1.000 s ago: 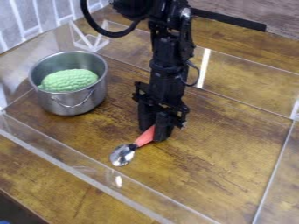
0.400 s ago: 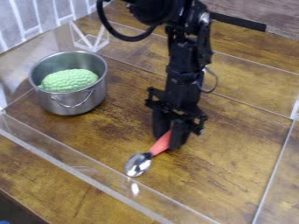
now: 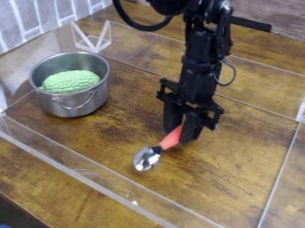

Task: Move the pink spoon to the left

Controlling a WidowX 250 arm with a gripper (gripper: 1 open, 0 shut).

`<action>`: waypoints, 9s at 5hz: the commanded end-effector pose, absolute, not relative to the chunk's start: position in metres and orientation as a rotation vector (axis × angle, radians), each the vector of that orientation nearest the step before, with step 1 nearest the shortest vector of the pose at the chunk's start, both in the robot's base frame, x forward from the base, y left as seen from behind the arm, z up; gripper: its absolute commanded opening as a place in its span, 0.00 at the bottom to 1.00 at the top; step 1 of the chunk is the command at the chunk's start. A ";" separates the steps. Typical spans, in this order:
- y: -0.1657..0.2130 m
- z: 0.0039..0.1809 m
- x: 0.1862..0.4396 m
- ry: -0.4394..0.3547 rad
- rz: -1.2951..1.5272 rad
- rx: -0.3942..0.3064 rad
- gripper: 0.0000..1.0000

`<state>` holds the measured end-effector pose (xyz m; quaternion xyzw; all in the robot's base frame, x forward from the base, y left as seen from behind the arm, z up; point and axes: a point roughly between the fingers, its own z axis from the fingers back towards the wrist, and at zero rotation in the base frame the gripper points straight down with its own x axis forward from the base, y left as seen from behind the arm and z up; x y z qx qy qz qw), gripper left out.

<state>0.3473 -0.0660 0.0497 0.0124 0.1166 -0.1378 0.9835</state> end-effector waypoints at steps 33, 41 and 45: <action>0.200 0.087 0.399 -0.067 -0.030 -0.108 0.00; 0.198 0.118 0.406 -0.040 0.163 -0.304 0.00; 0.199 0.131 0.402 -0.032 0.146 -0.322 0.00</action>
